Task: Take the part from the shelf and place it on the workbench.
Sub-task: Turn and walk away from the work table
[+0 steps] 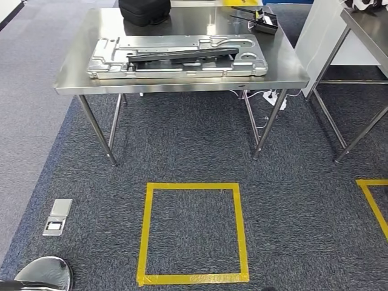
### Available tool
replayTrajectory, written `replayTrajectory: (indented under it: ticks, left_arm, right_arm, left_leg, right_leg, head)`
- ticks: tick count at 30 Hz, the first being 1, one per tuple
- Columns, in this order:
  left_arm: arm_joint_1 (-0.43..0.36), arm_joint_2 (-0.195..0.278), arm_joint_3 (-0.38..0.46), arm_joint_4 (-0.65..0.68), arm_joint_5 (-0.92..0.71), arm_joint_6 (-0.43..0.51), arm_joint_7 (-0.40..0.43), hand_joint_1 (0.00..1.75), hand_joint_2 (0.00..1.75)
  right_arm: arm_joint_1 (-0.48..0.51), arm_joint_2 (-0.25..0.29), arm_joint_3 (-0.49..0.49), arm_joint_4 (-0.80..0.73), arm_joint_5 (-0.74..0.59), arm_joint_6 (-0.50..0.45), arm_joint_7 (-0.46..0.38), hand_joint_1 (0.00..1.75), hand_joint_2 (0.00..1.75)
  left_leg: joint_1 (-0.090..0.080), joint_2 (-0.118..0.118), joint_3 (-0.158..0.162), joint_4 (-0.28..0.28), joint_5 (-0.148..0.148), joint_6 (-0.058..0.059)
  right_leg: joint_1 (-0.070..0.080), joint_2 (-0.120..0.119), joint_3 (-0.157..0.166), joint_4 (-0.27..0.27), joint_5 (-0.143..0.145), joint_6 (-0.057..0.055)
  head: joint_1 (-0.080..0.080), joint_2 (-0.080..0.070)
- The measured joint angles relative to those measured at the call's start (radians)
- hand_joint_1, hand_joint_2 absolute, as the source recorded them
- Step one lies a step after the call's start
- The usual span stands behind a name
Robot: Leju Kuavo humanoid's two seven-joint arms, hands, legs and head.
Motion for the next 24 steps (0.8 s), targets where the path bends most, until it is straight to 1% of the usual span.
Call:
replayTrajectory:
  ticks: [1,2,3,4,5,6,8,9,10,11,13,14,15,16,18,19,20,21,22,23,24]
  left_arm:
    - [-0.002,0.004,-0.016,-0.006,0.03,-0.01,0.0,0.0,0.0]
    - [-0.007,0.008,-0.031,-0.014,0.059,-0.02,0.001,0.0,0.0]
    - [-0.014,0.012,-0.045,-0.026,0.087,-0.03,0.001,0.0,0.0]
    - [-0.022,0.015,-0.058,-0.039,0.113,-0.039,0.001,0.0,0.0]
    - [-0.031,0.018,-0.071,-0.055,0.137,-0.047,0.001,0.0,0.0]
    - [-0.042,0.021,-0.082,-0.073,0.16,-0.055,0.001,0.0,0.0]
    - [-0.063,0.026,-0.105,-0.11,0.202,-0.07,0.002,0.0,0.0]
    - [-0.072,0.029,-0.116,-0.126,0.224,-0.078,0.002,0.0,0.0]
    - [-0.078,0.033,-0.128,-0.14,0.248,-0.086,0.002,0.0,0.0]
    - [-0.082,0.038,-0.141,-0.149,0.274,-0.095,0.003,0.0,0.0]
    - [-0.075,0.047,-0.168,-0.157,0.331,-0.114,0.005,0.0,0.0]
    - [-0.064,0.05,-0.181,-0.157,0.359,-0.124,0.006,0.0,0.0]
    - [-0.047,0.053,-0.192,-0.154,0.383,-0.132,0.007,0.0,0.0]
    - [-0.029,0.056,-0.201,-0.149,0.403,-0.139,0.008,0.0,0.0]
    - [0.012,0.058,-0.215,-0.126,0.43,-0.149,0.012,0.0,0.0]
    - [0.033,0.059,-0.22,-0.11,0.44,-0.152,0.013,0.0,0.0]
    - [0.054,0.06,-0.225,-0.093,0.448,-0.155,0.014,0.0,0.0]
    - [0.074,0.061,-0.23,-0.076,0.455,-0.157,0.015,0.0,0.0]
    - [0.094,0.063,-0.234,-0.057,0.461,-0.159,0.015,0.0,0.0]
    - [0.112,0.065,-0.238,-0.04,0.467,-0.161,0.015,0.0,0.0]
    - [0.126,0.067,-0.241,-0.024,0.475,-0.164,0.016,0.0,0.0]
  right_arm:
    - [0.01,0.0,-0.001,0.0,-0.002,0.005,-0.005,0.0,0.0]
    - [0.024,0.0,-0.003,0.003,-0.005,0.011,-0.01,0.0,0.0]
    - [0.039,0.0,-0.004,0.008,-0.007,0.016,-0.014,0.0,0.0]
    - [0.055,0.0,-0.006,0.016,-0.009,0.021,-0.019,0.0,0.0]
    - [0.073,0.0,-0.008,0.026,-0.01,0.025,-0.023,0.0,0.0]
    - [0.09,0.0,-0.01,0.037,-0.011,0.029,-0.027,0.0,0.0]
    - [0.123,0.0,-0.013,0.058,-0.014,0.037,-0.034,0.0,0.0]
    - [0.137,0.0,-0.015,0.067,-0.015,0.041,-0.038,0.0,0.0]
    - [0.149,0.0,-0.016,0.073,-0.017,0.046,-0.043,0.0,0.0]
    - [0.157,0.0,-0.017,0.076,-0.02,0.05,-0.048,0.0,0.0]
    - [0.165,0.0,-0.019,0.07,-0.025,0.061,-0.059,0.0,0.0]
    - [0.162,0.0,-0.019,0.06,-0.026,0.066,-0.064,0.0,0.0]
    - [0.154,0.001,-0.02,0.046,-0.028,0.07,-0.069,0.0,0.0]
    - [0.141,0.001,-0.021,0.029,-0.028,0.074,-0.074,0.0,0.0]
    - [0.108,0.001,-0.023,-0.01,-0.029,0.08,-0.08,0.0,0.0]
    - [0.092,0.001,-0.023,-0.031,-0.029,0.081,-0.082,0.0,0.0]
    - [0.075,0.001,-0.023,-0.053,-0.029,0.082,-0.083,0.0,0.0]
    - [0.058,0.001,-0.023,-0.076,-0.03,0.083,-0.083,0.0,0.0]
    - [0.042,0.001,-0.023,-0.099,-0.03,0.083,-0.084,0.0,0.0]
    - [0.026,0.002,-0.023,-0.123,-0.03,0.084,-0.085,0.0,0.0]
    - [0.013,0.002,-0.023,-0.144,-0.031,0.086,-0.087,0.0,0.0]
  left_leg:
    - [0.001,0.002,-0.001,-0.001,0.002,0.005]
    - [0.001,0.002,-0.003,-0.001,0.003,0.008]
    - [0.0,0.003,-0.004,0.0,0.003,0.009]
    - [-0.001,0.003,-0.004,0.0,0.003,0.009]
    - [-0.001,0.003,-0.004,0.002,0.003,0.009]
    - [-0.001,0.003,-0.004,0.003,0.003,0.009]
    - [-0.002,0.003,-0.003,0.007,0.0,0.004]
    - [-0.004,0.003,-0.004,0.01,-0.002,0.0]
    - [-0.006,0.004,-0.006,0.012,-0.004,-0.005]
    - [-0.008,0.005,-0.007,0.014,-0.005,-0.01]
    - [-0.007,0.007,-0.008,0.016,-0.006,-0.018]
    - [-0.005,0.005,-0.011,0.024,-0.015,-0.022]
    - [-0.003,0.003,-0.02,0.046,-0.034,-0.027]
    - [-0.002,0.001,-0.037,0.087,-0.064,-0.032]
    - [0.002,-0.003,-0.09,0.212,-0.13,-0.04]
    - [0.002,-0.003,-0.112,0.263,-0.148,-0.043]
    - [0.003,-0.003,-0.121,0.285,-0.148,-0.044]
    - [0.003,-0.003,-0.111,0.267,-0.127,-0.044]
    - [0.003,0.0,-0.087,0.216,-0.094,-0.043]
    - [0.003,0.01,-0.054,0.147,-0.058,-0.04]
    - [0.0,0.024,-0.024,0.083,-0.032,-0.036]
  right_leg:
    - [-0.001,0.003,-0.018,0.047,-0.033,0.003]
    - [-0.001,0.004,-0.045,0.111,-0.068,0.005]
    - [-0.002,0.005,-0.072,0.176,-0.097,0.007]
    - [-0.002,0.006,-0.09,0.222,-0.111,0.008]
    - [-0.002,0.006,-0.093,0.236,-0.105,0.009]
    - [-0.002,0.006,-0.077,0.207,-0.08,0.01]
    - [-0.003,0.006,-0.014,0.078,-0.014,0.009]
    - [-0.003,0.006,0.012,0.019,0.008,0.006]
    - [-0.003,0.006,0.027,-0.017,0.018,0.002]
    - [-0.001,0.008,0.031,-0.029,0.018,-0.003]
    - [-0.001,0.009,0.027,-0.031,0.02,-0.014]
    - [-0.002,0.008,0.025,-0.031,0.022,-0.02]
    - [-0.004,0.007,0.022,-0.033,0.024,-0.026]
    - [-0.006,0.006,0.019,-0.034,0.027,-0.032]
    - [-0.005,0.002,0.014,-0.034,0.029,-0.038]
    - [-0.005,-0.003,0.013,-0.034,0.029,-0.039]
    - [-0.004,-0.009,0.014,-0.033,0.029,-0.039]
    - [-0.004,-0.016,0.014,-0.033,0.029,-0.039]
    - [-0.004,-0.024,0.016,-0.033,0.028,-0.038]
    - [-0.004,-0.032,0.017,-0.033,0.027,-0.036]
    - [-0.002,-0.039,0.018,-0.032,0.025,-0.031]
  head:
    - [0.0,0.0]
    - [0.0,0.0]
    - [0.0,0.0]
    - [0.0,0.0]
    - [0.0,0.0]
    - [0.0,0.0]
    - [0.0,0.0]
    - [0.0,0.0]
    - [0.0,0.0]
    - [0.0,0.0]
    - [0.0,0.0]
    - [0.0,0.0]
    - [0.0,0.0]
    - [0.0,0.0]
    - [0.0,0.0]
    - [0.0,0.0]
    - [0.0,0.0]
    - [0.0,0.0]
    - [0.0,0.0]
    - [0.0,0.0]
    - [0.0,0.0]
